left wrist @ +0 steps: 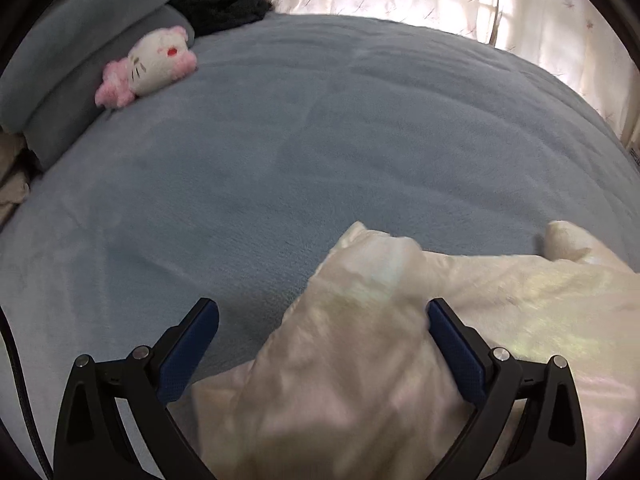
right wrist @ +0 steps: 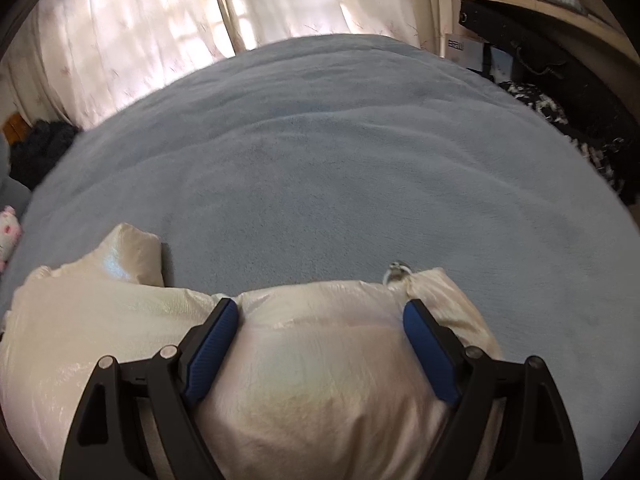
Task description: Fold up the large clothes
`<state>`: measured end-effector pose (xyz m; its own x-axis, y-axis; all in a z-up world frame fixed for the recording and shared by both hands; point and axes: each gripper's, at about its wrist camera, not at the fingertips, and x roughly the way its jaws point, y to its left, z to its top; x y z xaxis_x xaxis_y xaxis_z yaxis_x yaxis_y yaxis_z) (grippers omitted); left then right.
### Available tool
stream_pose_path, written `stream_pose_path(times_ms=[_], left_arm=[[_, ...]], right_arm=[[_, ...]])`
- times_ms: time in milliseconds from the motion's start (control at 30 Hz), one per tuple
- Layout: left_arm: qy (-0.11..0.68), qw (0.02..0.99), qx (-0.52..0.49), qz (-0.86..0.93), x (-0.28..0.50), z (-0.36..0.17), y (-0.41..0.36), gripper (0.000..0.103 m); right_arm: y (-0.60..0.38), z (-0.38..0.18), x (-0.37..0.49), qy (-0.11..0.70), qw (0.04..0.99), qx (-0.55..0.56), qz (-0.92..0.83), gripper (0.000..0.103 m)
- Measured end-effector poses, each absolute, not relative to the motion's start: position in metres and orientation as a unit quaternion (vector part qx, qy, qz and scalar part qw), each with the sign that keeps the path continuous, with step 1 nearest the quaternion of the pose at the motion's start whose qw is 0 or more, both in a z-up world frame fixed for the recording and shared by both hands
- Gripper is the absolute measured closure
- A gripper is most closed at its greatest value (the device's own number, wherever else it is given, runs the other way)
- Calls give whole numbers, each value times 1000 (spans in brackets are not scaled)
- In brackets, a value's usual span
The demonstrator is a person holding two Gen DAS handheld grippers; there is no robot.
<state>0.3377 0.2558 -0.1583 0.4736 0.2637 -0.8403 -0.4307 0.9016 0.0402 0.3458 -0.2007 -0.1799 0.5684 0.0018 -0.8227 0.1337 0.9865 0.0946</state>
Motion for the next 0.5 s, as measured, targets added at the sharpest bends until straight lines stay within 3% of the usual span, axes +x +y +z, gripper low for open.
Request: stream_pose_path(times_ms=[233, 500], left_arm=[[424, 884, -105, 168, 295, -88, 236, 1], [396, 907, -100, 108, 219, -25, 210, 1]], right_arm=[[-197, -135, 303, 446, 884, 130, -45, 18], [-154, -72, 241, 400, 909, 115, 4, 18]])
